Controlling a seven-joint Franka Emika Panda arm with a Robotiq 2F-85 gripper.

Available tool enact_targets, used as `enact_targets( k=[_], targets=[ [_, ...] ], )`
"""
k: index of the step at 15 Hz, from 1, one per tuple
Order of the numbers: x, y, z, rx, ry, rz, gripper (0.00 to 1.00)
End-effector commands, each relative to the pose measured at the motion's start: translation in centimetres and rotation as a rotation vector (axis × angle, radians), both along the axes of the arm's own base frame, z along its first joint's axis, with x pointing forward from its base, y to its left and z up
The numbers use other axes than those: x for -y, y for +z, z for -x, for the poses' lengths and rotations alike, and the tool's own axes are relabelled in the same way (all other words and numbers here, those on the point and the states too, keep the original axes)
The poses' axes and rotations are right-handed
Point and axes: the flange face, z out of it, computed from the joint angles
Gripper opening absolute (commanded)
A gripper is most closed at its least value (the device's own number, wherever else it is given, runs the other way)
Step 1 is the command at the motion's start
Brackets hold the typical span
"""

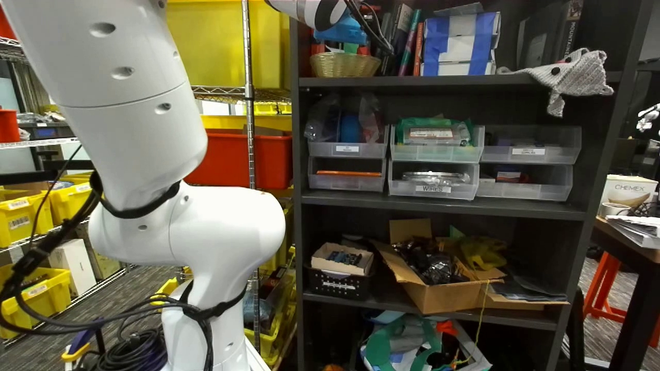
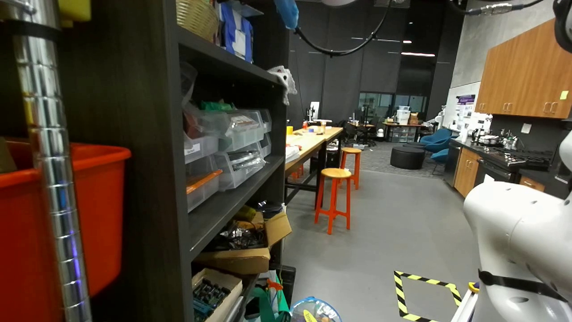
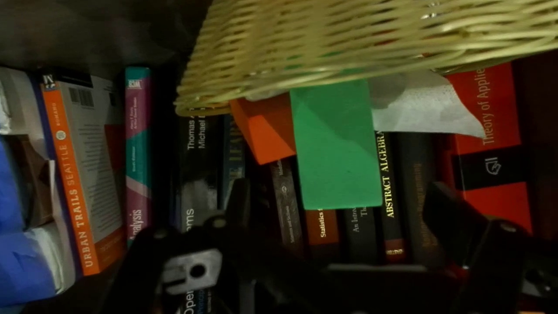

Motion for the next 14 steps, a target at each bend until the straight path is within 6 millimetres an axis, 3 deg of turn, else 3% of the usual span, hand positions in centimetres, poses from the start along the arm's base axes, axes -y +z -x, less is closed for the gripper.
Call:
enact_targets(
  k=[1, 5, 6, 8, 14],
  targets=[
    [-0.7, 0.5, -1.3, 0.005, 0.005, 0.003, 1.0],
    [-1.2, 0.0, -2.2, -0.004, 0.0, 0.017, 1.0],
    [-1.3, 0.0, -2.3, -0.004, -0.001, 0.02, 0.75],
    [-1.3, 0.1, -2.6, -0.001, -0.007, 0.021, 0.68],
    [-0.7, 1.3, -2.7, 0.01, -0.025, -0.006, 0.21]
  ],
)
